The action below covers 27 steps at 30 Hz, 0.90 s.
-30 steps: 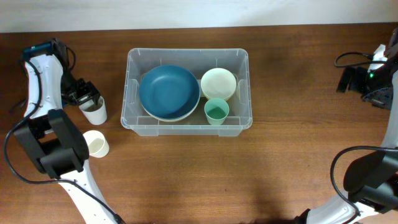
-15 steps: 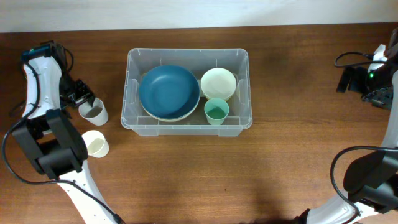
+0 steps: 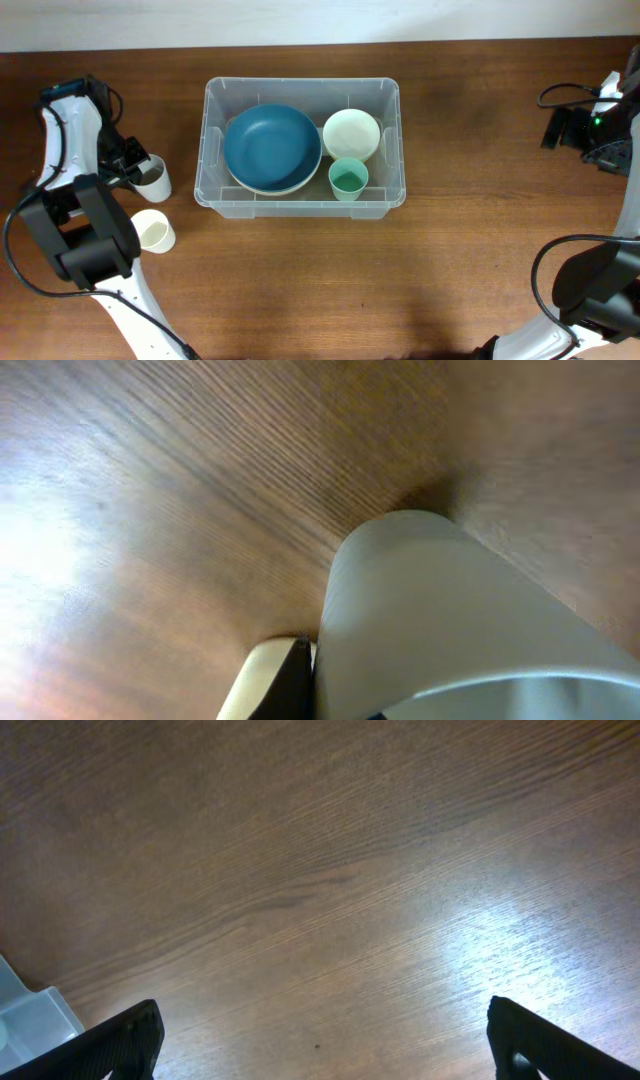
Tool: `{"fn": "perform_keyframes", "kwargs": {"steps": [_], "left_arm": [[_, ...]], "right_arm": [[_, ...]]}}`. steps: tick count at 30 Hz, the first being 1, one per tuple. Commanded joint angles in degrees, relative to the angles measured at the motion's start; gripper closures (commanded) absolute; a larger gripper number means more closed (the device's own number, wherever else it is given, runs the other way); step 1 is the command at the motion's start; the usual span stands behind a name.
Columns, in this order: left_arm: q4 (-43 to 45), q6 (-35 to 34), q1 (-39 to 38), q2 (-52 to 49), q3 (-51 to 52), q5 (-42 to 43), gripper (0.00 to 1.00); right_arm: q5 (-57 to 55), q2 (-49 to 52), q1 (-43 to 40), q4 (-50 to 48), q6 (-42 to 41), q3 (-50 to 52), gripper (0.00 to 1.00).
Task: Pack container
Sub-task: 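Grasp the grey cup and lift it, then lower the grey cup into the mint green cup and release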
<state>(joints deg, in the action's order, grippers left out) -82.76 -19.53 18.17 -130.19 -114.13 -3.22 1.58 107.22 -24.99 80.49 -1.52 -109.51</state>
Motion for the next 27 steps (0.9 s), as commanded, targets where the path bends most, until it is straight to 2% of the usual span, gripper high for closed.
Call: {"fn": "perform_keyframes", "kwargs": {"steps": [1,6,7,10,12,16,20,22,25,27], "left_arm": [[-4.7,-0.15,0.81,0.57,-13.9,0.57,1.0],[-13.97,0.31,0.02,0.57,-38.47,12.46,1.0],[-13.94,4.42,-0.68,1.18,-42.27,18.97,0.99],[-13.94,8.9,-4.0,2.84,-48.94,31.69,0.99],[-13.94,11.13,-7.85,4.24,-51.41,34.45,0.99],[-13.94,14.12,-19.02,5.84,-51.78,32.26,0.99],[-13.92,13.99,-31.78,4.7,-50.82,23.1,1.0],[-13.81,11.85,-38.14,3.37,-49.68,16.7,0.99],[-13.14,9.7,-44.37,1.03,-48.11,9.38,0.99],[-13.25,9.73,-47.45,-0.94,-47.71,7.74,0.99]], "right_arm": [[0.13,0.2,-0.15,-0.02,-0.44,0.24,0.01],[0.13,0.2,-0.15,-0.02,-0.44,0.24,0.01],[0.13,0.2,-0.15,-0.02,-0.44,0.24,0.01],[0.13,0.2,-0.15,-0.02,-0.44,0.24,0.01],[0.13,0.2,-0.15,-0.02,-0.44,0.24,0.01],[0.13,0.2,-0.15,-0.02,-0.44,0.24,0.01],[0.13,0.2,-0.15,-0.02,-0.44,0.24,0.01],[0.13,0.2,-0.15,-0.02,-0.44,0.24,0.01],[0.13,0.2,-0.15,-0.02,-0.44,0.24,0.01],[0.13,0.2,-0.15,-0.02,-0.44,0.24,0.01]]}}
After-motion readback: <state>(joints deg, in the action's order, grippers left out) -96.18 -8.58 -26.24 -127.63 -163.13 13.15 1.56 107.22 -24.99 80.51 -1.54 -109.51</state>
